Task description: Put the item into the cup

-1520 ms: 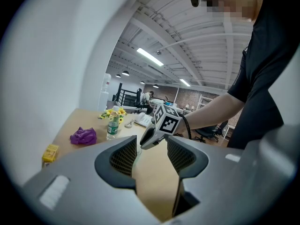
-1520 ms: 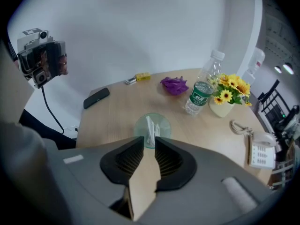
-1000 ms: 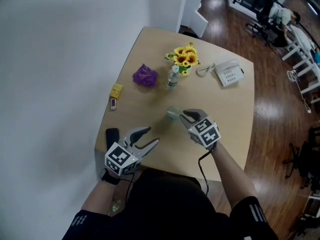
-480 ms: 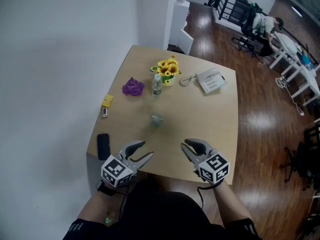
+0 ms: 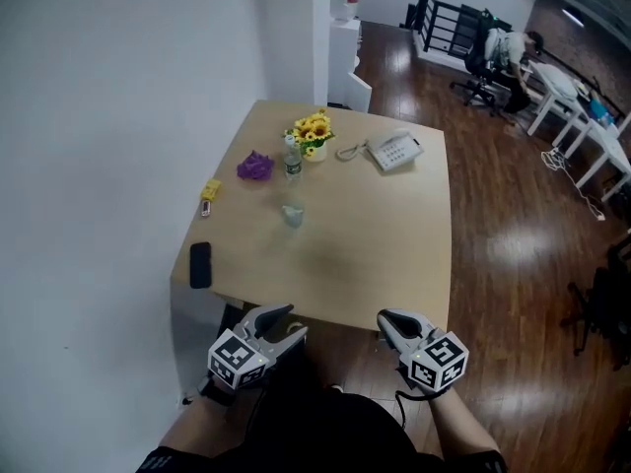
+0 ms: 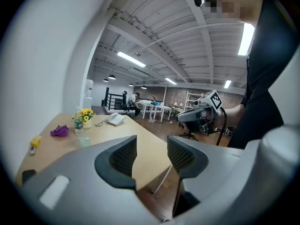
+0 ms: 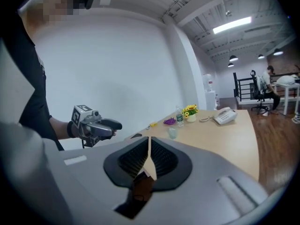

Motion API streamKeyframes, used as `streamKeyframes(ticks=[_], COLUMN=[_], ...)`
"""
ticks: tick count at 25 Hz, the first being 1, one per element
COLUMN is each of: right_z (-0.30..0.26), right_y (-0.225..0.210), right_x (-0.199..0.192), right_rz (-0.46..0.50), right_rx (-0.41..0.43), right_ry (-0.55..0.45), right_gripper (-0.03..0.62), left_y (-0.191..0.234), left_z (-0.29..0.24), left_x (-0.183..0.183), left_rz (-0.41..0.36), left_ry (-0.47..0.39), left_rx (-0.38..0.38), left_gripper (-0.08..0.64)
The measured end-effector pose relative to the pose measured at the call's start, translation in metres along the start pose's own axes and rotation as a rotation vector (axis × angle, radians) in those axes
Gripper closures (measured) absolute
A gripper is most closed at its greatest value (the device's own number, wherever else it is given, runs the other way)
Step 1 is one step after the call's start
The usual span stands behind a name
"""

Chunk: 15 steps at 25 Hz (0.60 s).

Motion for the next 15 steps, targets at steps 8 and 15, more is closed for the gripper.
streamKeyframes(ticks=[8,15], right_z=[0.052,0.058], right_y=[0.029,0.053], right_x=[-0.015,-0.01], right_rz=[-0.057,-0.066], right_rx=[-0.007,0.007], right_ry=[-0.058,-0.088], right_gripper=[0.584,0.584], left_y=[-0.056,-0.062], left_z=[0.024,0.036], left_x=[-0.004,0.014], left_rz=[-0.023,-0.058], left_ry=[-0.008,-0.043], left_rx=[0.019,0.011], left_gripper=[0.362,0.36])
Point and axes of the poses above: the fingertips, and each gripper's own axes: z backward along the fingers, y to its left, x out of its top, the point moved 7 cm from there along z, backward along the fingers, and after that the axes turned 6 degrees about -y, right-handed, at the moved point
